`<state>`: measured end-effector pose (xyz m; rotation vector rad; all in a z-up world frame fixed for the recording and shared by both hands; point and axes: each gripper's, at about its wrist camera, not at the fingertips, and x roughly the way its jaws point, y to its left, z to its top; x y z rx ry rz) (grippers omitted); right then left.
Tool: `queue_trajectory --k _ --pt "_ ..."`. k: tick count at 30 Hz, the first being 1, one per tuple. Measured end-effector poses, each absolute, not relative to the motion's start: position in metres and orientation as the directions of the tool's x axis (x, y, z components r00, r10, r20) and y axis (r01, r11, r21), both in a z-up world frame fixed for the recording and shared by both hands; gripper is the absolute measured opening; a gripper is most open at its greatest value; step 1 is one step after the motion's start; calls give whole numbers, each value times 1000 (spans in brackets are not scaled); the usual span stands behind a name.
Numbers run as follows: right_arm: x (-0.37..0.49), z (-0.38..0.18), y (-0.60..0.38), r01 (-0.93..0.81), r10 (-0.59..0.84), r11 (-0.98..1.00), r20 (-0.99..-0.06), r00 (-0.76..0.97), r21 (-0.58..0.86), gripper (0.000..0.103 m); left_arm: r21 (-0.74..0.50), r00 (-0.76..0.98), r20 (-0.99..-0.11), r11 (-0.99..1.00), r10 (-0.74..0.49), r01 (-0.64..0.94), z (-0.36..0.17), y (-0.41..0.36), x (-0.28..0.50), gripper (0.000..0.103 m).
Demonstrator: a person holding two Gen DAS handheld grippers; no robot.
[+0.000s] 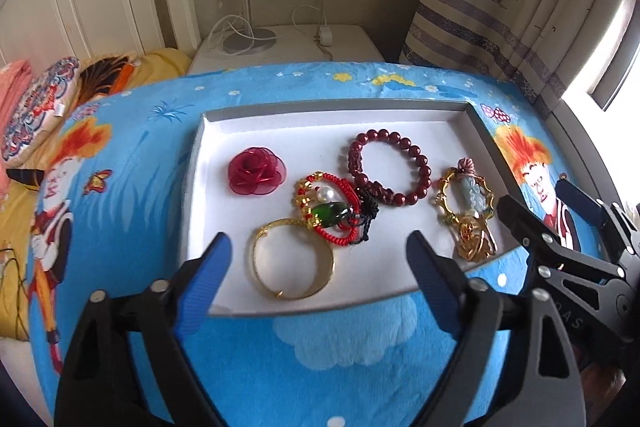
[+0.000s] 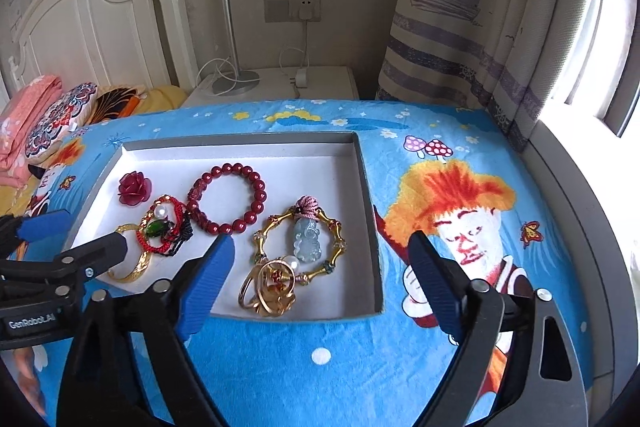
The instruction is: Organize jewelry
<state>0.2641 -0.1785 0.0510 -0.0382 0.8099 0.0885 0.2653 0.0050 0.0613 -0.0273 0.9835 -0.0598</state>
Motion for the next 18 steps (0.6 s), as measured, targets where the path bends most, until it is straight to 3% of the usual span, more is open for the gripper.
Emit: queue_trajectory --k 2,18 --pt "258 57 -180 -93 60 996 -727 683 -5 84 -58 551 -832 998 -63 27 70 6 257 98" --pt "239 75 -195 -84 71 996 -743 665 21 84 -36 507 -860 998 -56 49 73 -3 231 98"
